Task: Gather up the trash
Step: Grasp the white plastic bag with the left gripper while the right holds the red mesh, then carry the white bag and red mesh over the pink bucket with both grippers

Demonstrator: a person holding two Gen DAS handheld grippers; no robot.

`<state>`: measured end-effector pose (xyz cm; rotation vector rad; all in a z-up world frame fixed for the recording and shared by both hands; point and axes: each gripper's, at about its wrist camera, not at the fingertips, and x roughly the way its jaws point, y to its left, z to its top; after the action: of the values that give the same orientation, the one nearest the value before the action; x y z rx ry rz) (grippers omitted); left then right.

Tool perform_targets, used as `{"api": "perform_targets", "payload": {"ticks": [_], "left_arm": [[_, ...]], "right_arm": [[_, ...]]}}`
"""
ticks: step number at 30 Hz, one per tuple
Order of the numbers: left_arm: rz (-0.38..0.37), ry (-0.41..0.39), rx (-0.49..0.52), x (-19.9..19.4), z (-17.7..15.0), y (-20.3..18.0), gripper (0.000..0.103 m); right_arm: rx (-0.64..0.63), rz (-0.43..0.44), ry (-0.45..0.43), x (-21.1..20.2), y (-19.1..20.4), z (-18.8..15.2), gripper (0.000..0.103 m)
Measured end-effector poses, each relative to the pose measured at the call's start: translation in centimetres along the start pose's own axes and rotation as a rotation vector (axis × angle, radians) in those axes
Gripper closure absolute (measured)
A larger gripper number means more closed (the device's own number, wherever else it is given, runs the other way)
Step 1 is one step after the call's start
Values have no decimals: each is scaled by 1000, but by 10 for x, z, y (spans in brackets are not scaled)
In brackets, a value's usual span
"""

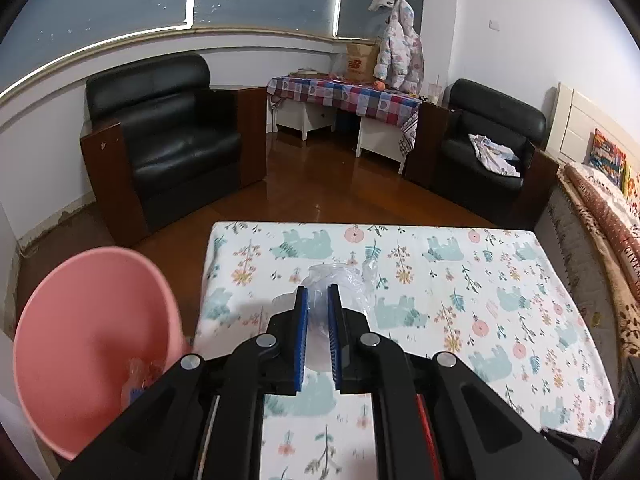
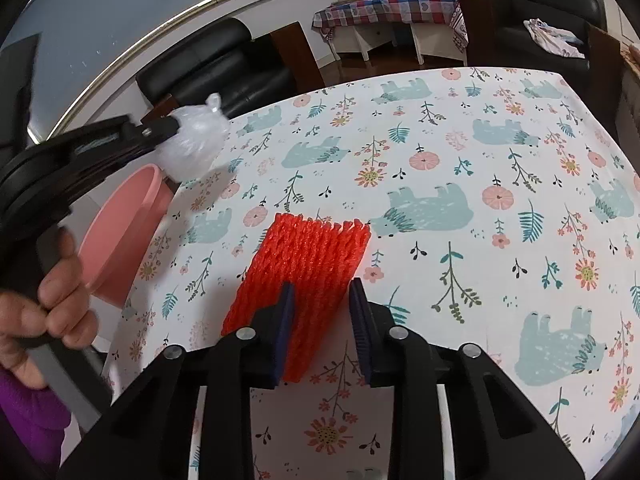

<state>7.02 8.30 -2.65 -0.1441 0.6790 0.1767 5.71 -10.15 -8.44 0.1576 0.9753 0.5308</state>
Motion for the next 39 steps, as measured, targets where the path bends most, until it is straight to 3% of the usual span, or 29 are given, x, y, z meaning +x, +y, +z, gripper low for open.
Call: {"api": "perform_targets", "payload": {"ticks": [20, 29, 39], "left_arm": [[-20, -32, -102, -73, -45, 46, 94], [21, -77, -116, -97, -54, 66, 94], [75, -113, -192, -116, -57, 108, 94]], "right_arm": [[-80, -47, -24, -5, 18, -5, 88], [-153, 10, -60, -21, 53, 4, 89], [-254, 108, -95, -23, 119, 34, 90]]}}
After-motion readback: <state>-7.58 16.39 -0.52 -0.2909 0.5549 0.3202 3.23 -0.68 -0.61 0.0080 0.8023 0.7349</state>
